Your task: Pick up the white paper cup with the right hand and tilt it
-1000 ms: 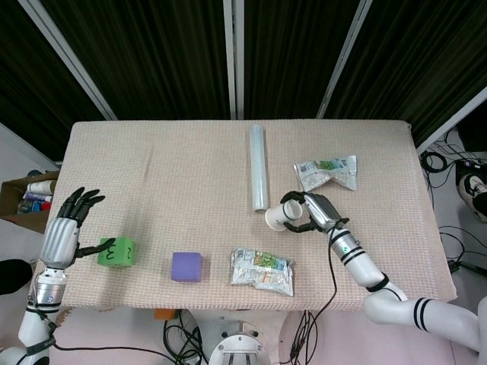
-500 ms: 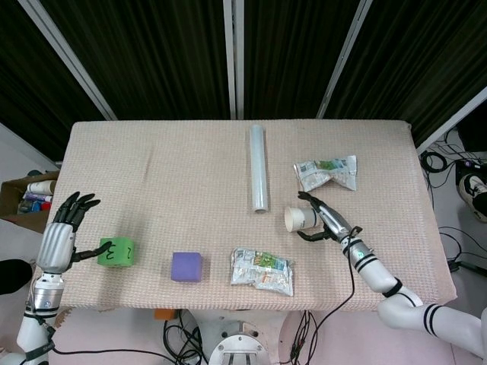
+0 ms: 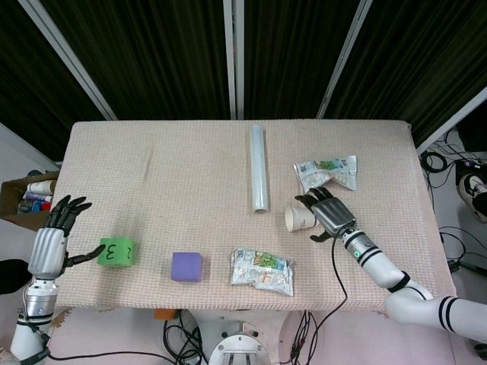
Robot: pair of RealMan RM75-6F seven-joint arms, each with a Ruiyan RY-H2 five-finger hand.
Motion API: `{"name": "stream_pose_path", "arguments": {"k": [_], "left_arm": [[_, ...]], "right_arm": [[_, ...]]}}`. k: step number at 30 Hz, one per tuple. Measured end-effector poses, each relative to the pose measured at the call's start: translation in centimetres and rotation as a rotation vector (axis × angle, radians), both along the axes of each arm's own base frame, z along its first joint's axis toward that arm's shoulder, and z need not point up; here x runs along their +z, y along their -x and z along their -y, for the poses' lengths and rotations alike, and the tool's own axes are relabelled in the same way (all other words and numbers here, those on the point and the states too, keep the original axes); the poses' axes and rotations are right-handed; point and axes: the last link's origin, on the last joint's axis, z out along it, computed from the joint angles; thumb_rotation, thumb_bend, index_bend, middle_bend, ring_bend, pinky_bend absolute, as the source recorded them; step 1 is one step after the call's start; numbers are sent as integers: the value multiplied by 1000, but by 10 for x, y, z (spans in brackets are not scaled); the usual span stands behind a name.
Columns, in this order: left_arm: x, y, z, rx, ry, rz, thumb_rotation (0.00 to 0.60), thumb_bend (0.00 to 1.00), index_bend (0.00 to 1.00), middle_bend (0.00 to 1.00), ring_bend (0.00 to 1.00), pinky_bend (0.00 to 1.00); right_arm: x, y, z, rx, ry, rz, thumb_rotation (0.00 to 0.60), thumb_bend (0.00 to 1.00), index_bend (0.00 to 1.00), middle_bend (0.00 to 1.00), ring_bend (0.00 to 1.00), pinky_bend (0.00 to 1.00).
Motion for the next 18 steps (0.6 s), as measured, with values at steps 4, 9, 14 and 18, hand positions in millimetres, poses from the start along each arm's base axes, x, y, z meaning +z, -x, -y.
{"name": "stream_pose_path", "arguments": {"k": [4,9,14,18], "left_arm": [[1,3,3,12,-2,2,600,0,202,134,46,131],[4,6,6,20,-13,7,600,0,202,134,46,131],[6,8,6,26,-21,12,600,0,202,135,46,131],[7,8,7,22,-24,11,600,0,202,134,46,131]], "right_arm": [[-11,-10,6,28,29,-134,600,87,127,194,42,2],[-43,-28,6,-11,0,-166,600,86,143,211,76,14],[-56,-38,8,-18,-16,-146,600,100,188,242,103,28],[-57,-40,11,-1,6,-157,600,210,316,314,172,71]]}}
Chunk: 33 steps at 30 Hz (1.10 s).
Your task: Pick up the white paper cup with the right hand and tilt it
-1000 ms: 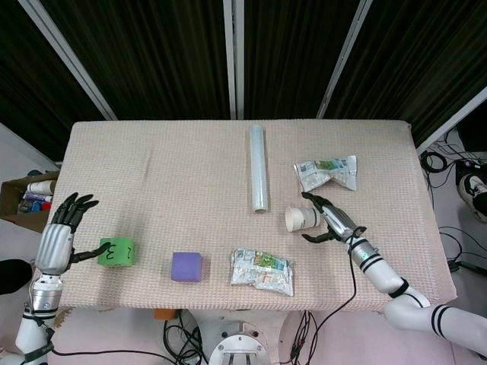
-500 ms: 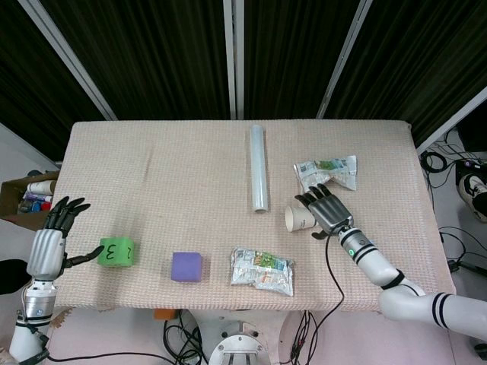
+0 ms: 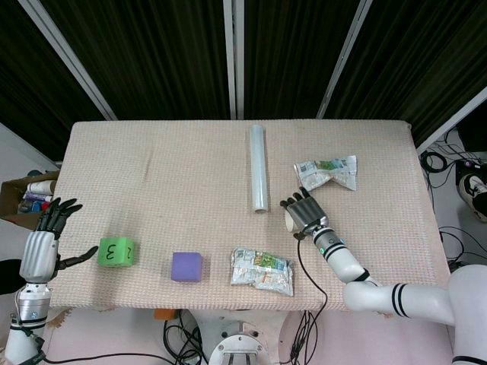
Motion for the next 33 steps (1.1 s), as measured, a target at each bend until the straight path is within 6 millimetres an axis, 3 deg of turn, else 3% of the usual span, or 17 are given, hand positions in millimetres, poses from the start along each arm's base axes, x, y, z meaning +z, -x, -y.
{"name": "stream_pose_path", "arguments": {"k": [4,8,14,24,30,33], "left_arm": [[1,1,1,4,-5,2,600,0,202,134,46,131],[2,3,2,12,-9,3,600,0,202,134,46,131],[4,4,3,16,-5,-4,600,0,202,134,46,131],[-1,-3,-1,0,18,-10,600,0,202,134,46,131],[1,-4,-2,-1,14,-15,600,0,202,134,46,131],[3,-4,-1,1,11,-20,600,0,202,134,46,130]], "right_arm": [[1,-1,1,13,27,5,600,244,409,349,218,104],[4,0,0,2,42,64,600,244,431,365,234,117],[12,4,-6,-59,67,292,600,229,447,360,235,120],[12,36,-10,-273,51,835,600,225,293,269,148,73],[-4,60,-7,-337,42,1044,600,210,269,242,127,57],[-11,68,-10,-331,26,1089,600,185,173,182,85,31]]}}
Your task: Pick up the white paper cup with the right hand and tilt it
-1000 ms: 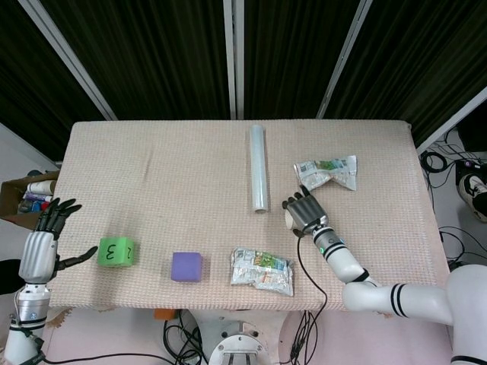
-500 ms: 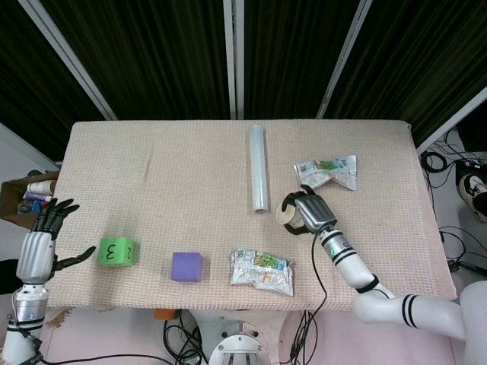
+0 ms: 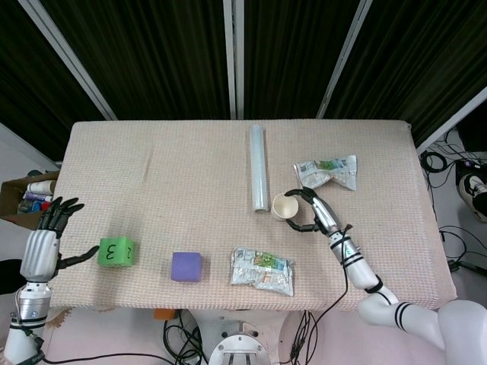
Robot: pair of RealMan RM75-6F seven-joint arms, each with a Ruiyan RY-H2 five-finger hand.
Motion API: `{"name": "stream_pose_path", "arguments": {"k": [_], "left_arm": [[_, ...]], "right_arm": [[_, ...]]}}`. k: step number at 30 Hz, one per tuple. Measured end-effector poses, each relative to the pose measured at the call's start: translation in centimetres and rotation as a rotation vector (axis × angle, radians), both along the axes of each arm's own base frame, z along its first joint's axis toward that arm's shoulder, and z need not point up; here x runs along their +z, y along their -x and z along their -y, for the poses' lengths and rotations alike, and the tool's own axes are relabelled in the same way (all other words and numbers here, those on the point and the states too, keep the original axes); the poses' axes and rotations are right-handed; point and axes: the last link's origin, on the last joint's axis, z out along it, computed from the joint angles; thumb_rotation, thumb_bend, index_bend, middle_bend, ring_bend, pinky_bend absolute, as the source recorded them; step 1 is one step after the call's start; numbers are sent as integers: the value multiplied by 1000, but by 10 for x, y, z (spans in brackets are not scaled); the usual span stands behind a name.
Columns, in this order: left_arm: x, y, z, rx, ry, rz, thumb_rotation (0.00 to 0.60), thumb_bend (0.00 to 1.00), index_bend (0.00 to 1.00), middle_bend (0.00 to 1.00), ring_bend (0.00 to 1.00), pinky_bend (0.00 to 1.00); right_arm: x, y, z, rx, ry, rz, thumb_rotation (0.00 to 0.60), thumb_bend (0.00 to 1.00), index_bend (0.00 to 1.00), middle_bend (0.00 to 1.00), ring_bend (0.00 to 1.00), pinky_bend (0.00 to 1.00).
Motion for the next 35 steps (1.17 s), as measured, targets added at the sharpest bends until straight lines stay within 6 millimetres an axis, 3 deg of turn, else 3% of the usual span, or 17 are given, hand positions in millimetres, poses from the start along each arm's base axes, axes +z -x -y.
{"name": "stream_pose_path", "arguments": {"k": [6,11,14,20,26,30,35], "left_arm": [[1,-1,0,1,-5,1,600,0,202,134,46,130],[2,-1,0,-3,-2,-7,600,0,202,134,46,130],[3,0,0,0,-3,-19,600,0,202,134,46,130],[7,7,0,34,-2,-120,600,0,202,134,53,131],[15,22,7,124,15,-270,600,0,202,134,57,131],[20,26,18,154,27,-299,600,0,202,134,56,131],[34,29,44,207,18,-329,600,0,203,134,57,131]], "right_arm": [[-2,5,-4,38,-10,-2,600,155,14,87,12,0],[10,4,-4,80,12,-37,600,127,0,2,0,0],[24,7,-6,114,57,-81,600,130,0,2,0,0],[67,23,-19,158,230,-285,600,176,0,127,43,61],[139,53,-57,89,365,-579,600,176,31,111,44,63],[187,78,-103,-47,378,-664,600,176,31,101,31,63],[205,98,-135,-141,385,-652,600,176,31,100,31,54]]}}
